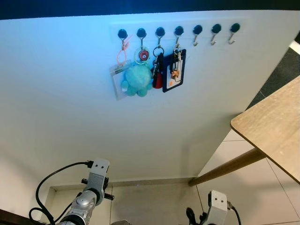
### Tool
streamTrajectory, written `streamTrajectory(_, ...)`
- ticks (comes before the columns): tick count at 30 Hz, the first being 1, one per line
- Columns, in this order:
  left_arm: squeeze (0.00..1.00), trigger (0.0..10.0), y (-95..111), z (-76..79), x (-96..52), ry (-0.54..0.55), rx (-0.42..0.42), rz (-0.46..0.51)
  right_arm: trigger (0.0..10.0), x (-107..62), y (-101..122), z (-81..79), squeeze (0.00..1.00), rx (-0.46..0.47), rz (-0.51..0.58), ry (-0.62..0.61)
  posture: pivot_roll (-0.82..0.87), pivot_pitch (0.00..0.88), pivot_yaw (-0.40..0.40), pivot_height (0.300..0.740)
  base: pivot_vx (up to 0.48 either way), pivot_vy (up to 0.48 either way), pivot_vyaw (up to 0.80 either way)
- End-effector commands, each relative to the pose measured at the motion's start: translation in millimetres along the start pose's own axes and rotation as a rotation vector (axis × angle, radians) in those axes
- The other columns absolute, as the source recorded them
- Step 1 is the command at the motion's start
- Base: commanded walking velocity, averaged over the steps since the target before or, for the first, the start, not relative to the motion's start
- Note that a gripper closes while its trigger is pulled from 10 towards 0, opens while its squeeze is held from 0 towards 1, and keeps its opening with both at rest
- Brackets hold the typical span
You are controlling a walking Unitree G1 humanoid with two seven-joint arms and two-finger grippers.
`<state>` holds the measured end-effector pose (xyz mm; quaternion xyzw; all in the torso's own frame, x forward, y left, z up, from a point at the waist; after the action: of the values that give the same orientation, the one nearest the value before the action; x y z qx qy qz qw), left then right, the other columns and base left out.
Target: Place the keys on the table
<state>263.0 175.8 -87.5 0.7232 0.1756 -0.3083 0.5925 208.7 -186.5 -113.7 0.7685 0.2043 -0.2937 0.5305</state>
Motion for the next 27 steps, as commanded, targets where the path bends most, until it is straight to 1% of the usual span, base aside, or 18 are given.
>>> streamTrajectory(1,0.0,10.0,-4.3,-1.5,-0.9,0.009,-0.006,-0.018,10.0,2.5,13.8,-7.3,0.0,-0.04,0.056,0.045,0.06,0.039,0.034,0.74,0.0,0.0,0.0)
streamTrajectory(2,0.0,10.0,-5.0,-3.7,-1.0,0.021,-0.006,-0.023,10.0,4.3,27.4,-16.5,0.0,-0.082,0.111,0.098,0.05,0.041,0.037,0.74,0.0,0.0,0.0)
streamTrajectory(3,0.0,10.0,-6.7,-7.1,-1.5,0.042,-0.009,-0.033,10.0,5.1,48.8,-34.6,0.0,-0.176,0.2,0.196,0.05,0.04,0.038,0.74,0.0,0.0,0.0)
streamTrajectory(4,0.0,10.0,-6.7,-7.1,-1.5,0.042,-0.009,-0.033,10.0,5.1,48.8,-34.6,0.0,-0.176,0.2,0.196,0.05,0.04,0.038,0.74,0.0,0.0,0.0)
streamTrajectory(7,0.0,10.0,-8.3,-9.7,-2.5,0.053,-0.005,-0.034,10.0,4.0,67.0,-55.3,0.0,-0.284,0.28,0.287,0.05,0.04,0.038,0.74,0.0,0.0,0.0)
streamTrajectory(8,0.0,10.0,-8.3,-9.7,-2.5,0.053,-0.005,-0.034,10.0,4.0,67.0,-55.3,0.0,-0.284,0.28,0.287,0.05,0.04,0.038,0.74,0.0,0.0,0.0)
streamTrajectory(9,0.0,10.0,-8.6,-10.4,-3.0,0.057,0.002,-0.031,10.0,3.7,71.4,-64.2,0.0,-0.334,0.302,0.315,0.05,0.04,0.038,0.74,0.0,0.0,0.0)
streamTrajectory(10,0.0,10.0,-8.6,-10.4,-3.0,0.057,0.002,-0.031,10.0,3.7,71.4,-64.2,0.0,-0.334,0.302,0.315,0.05,0.04,0.038,0.74,0.0,0.0,0.0)
streamTrajectory(12,0.0,10.0,-7.3,-10.3,-3.9,0.059,0.006,-0.01,10.0,2.6,74.7,-86.0,0.0,-0.425,0.328,0.393,0.05,0.041,0.035,0.74,0.0,0.0,0.0)
streamTrajectory(13,0.0,10.0,-5.7,-9.8,-4.1,0.058,0.011,0.004,10.0,2.3,75.3,-93.2,0.0,-0.437,0.333,0.42,0.05,0.041,0.033,0.74,0.0,0.0,0.0)
streamTrajectory(15,0.0,10.0,-5.7,-9.8,-4.1,0.058,0.011,0.004,10.0,2.3,75.3,-93.2,0.0,-0.437,0.333,0.42,0.05,0.041,0.033,0.74,0.0,0.0,0.0)
streamTrajectory(17,0.0,10.0,3.1,-10.1,-4.7,0.059,0.01,0.06,10.0,2.0,82.4,-96.7,0.0,-0.381,0.361,0.42,0.05,0.042,0.029,0.74,0.0,0.0,0.0)
streamTrajectory(18,0.0,10.0,3.1,-10.1,-4.7,0.059,0.01,0.06,10.0,2.0,82.4,-96.7,0.0,-0.381,0.361,0.42,0.05,0.042,0.029,0.74,0.0,0.0,0.0)
streamTrajectory(19,0.0,10.0,11.7,-12.8,-6.0,0.073,0.011,0.114,10.0,0.4,90.6,-94.7,0.0,-0.322,0.402,0.402,0.05,0.045,0.03,0.74,0.0,0.0,0.0)
streamTrajectory(20,0.0,10.0,16.0,-14.8,-6.8,0.085,0.009,0.14,10.0,-0.8,94.6,-94.2,0.0,-0.305,0.422,0.397,0.05,0.046,0.03,0.74,0.0,0.0,0.0)
streamTrajectory(23,0.0,10.0,29.5,-19.4,-9.1,0.112,-0.02,0.212,10.0,-6.9,108.2,-98.0,0.0,-0.303,0.494,0.408,0.05,0.048,0.03,0.74,0.0,0.0,0.0)
streamTrajectory(24,0.0,10.0,29.5,-19.4,-9.1,0.112,-0.02,0.212,10.0,-6.9,108.2,-98.0,0.0,-0.303,0.494,0.408,0.05,0.048,0.03,0.74,0.0,0.0,0.0)
streamTrajectory(27,0.0,10.0,37.9,-21.8,-10.3,0.121,-0.036,0.251,10.0,-12.0,118.9,-102.5,0.0,-0.301,0.547,0.422,0.05,0.048,0.032,0.74,0.0,0.0,0.0)
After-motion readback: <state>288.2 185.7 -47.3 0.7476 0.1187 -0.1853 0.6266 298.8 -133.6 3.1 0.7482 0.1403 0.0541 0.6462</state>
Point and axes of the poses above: a point about 5 cm out from each wrist's last joint towards the gripper, its own x axis pointing out of the wrist towards the gripper, its own y axis along the axis of the wrist's last joint, z = x × y, the point moved 5 cm from there along x, pointing out of the wrist towards the gripper, and after that the axes turned 4 degrees about x, right-handed, at the moved point
